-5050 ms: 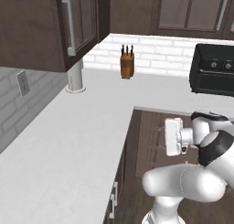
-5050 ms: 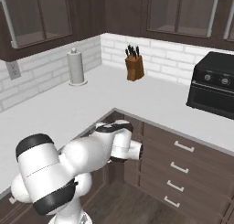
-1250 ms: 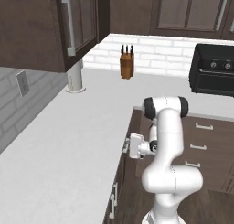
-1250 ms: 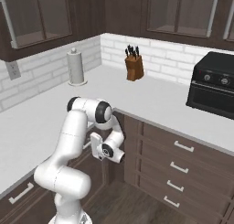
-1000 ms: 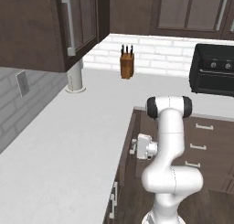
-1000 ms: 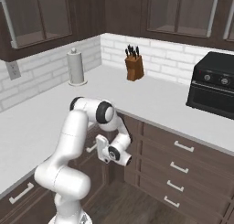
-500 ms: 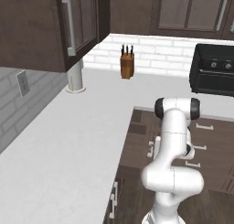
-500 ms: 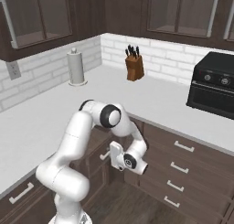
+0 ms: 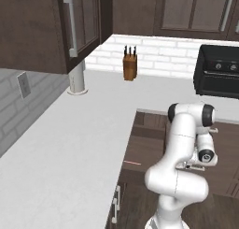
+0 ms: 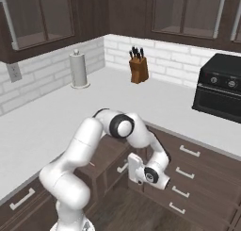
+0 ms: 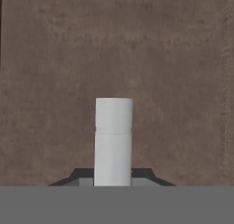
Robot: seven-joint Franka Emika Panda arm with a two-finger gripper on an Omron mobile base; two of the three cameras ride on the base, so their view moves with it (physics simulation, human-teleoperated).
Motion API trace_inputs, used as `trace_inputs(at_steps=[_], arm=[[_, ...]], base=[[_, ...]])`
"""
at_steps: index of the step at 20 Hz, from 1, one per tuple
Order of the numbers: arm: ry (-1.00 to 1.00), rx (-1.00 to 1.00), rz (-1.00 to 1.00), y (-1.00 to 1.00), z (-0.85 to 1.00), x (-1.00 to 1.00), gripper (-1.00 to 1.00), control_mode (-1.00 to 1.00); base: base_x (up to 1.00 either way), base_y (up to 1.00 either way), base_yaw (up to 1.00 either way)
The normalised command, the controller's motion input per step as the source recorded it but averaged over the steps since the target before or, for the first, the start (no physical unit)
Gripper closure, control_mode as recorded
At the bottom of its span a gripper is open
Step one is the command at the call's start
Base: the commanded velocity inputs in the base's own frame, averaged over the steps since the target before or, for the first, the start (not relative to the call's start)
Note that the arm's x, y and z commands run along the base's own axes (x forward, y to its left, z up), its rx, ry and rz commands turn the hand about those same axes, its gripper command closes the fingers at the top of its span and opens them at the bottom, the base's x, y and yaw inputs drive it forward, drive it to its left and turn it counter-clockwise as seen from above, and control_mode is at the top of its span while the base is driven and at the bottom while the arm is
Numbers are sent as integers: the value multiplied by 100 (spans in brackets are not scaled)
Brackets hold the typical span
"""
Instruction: Take a straw from the drawer in front and place it inside the glass cup on the dining counter.
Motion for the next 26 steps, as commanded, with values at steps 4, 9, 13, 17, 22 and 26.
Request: trace_inputs(at_steps=[4,9,13,17,22,26], arm=[[0,-5,0,-52,0,0,100,-100],[0,-10,0,-8,0,0,-100,-100],[0,-25,-3,-7,0,-4,-100,-100],[0,-33,-6,-18,22,-35,-100,-100],[-2,-16,-8,-5,91,-56,-100,-100],[0,-1,-5,0,100,-36,-100,-100]], base=[[0,0,0],[0,0,0],[0,0,0],[0,0,0],[0,0,0],[0,0,0]])
